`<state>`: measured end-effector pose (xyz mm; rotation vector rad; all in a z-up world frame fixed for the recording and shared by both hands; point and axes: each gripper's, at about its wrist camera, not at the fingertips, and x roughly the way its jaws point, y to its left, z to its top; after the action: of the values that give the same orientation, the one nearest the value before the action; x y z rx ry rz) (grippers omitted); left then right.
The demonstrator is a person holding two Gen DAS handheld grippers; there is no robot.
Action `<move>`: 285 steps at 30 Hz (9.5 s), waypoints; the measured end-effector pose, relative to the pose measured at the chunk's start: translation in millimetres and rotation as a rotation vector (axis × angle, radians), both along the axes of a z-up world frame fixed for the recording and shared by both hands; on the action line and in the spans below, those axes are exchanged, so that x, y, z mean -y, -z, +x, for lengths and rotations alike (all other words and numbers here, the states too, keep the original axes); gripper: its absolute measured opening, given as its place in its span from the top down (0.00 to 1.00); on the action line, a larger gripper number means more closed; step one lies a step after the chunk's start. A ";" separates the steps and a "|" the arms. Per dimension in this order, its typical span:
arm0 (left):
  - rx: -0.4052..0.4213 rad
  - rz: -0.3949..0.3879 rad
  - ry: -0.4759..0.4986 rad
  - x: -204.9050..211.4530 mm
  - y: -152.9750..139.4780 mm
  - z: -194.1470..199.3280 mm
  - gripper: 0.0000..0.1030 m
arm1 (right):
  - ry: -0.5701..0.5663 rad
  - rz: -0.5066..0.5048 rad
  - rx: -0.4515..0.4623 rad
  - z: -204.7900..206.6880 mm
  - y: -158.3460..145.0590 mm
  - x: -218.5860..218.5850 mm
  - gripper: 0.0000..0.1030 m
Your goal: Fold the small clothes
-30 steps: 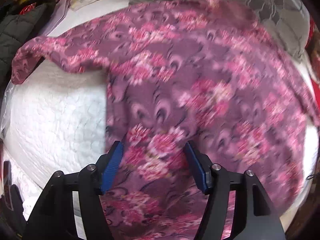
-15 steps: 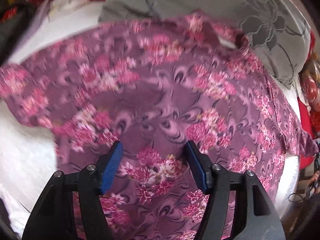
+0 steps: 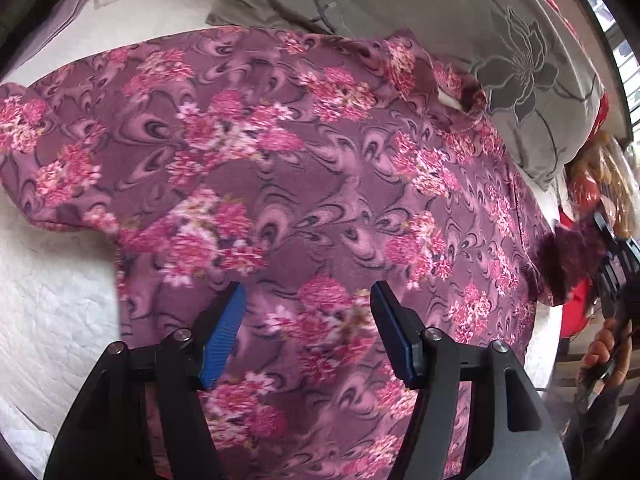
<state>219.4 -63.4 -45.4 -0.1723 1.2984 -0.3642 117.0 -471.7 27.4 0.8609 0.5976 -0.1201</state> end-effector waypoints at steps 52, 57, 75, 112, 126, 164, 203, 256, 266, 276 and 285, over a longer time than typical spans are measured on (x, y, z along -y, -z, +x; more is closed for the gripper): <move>0.077 -0.125 -0.131 -25.3 -46.4 36.0 0.92 | 0.043 0.130 -0.260 -59.1 71.0 20.2 0.54; 0.023 -0.112 -0.135 -28.0 -22.7 35.9 0.91 | -0.059 0.163 -0.194 -34.5 73.2 1.4 0.83; 0.094 -0.026 -0.071 -17.9 -24.2 35.4 0.62 | -0.105 -0.197 -0.243 -23.3 52.2 -47.9 0.55; 0.021 0.166 -0.554 -322.8 -25.2 146.0 0.84 | -0.225 -0.584 -0.231 38.1 66.8 -227.6 0.01; 0.213 0.202 -0.595 -379.5 -84.4 74.8 0.62 | -0.223 -0.586 -0.227 37.4 67.4 -229.0 0.01; 0.324 -0.059 -0.237 -129.0 -141.8 53.0 0.98 | -0.291 -0.637 -0.300 36.5 40.3 -210.9 0.00; 0.014 -0.110 -0.121 -67.2 -30.5 -26.7 0.51 | -0.286 -0.534 -0.213 -4.2 11.3 -150.6 0.01; -0.066 -0.164 -0.113 -52.8 4.1 15.4 0.47 | -0.322 -0.163 -0.222 -39.8 29.9 -52.1 0.86; -0.053 -0.127 -0.082 -45.1 0.9 15.2 0.45 | -0.062 0.290 -0.182 -22.0 73.4 -9.4 0.70; -0.034 -0.109 -0.045 -38.4 2.6 14.2 0.40 | 0.078 0.283 -0.036 -7.4 53.5 19.1 0.97; -0.027 -0.108 -0.040 -38.2 3.6 13.9 0.39 | -0.041 0.131 -0.137 -9.5 43.0 20.4 0.84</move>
<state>233.3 -25.3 -49.1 -0.2949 1.3012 -0.3997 107.5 -492.1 -15.5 0.9716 0.7570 -0.1041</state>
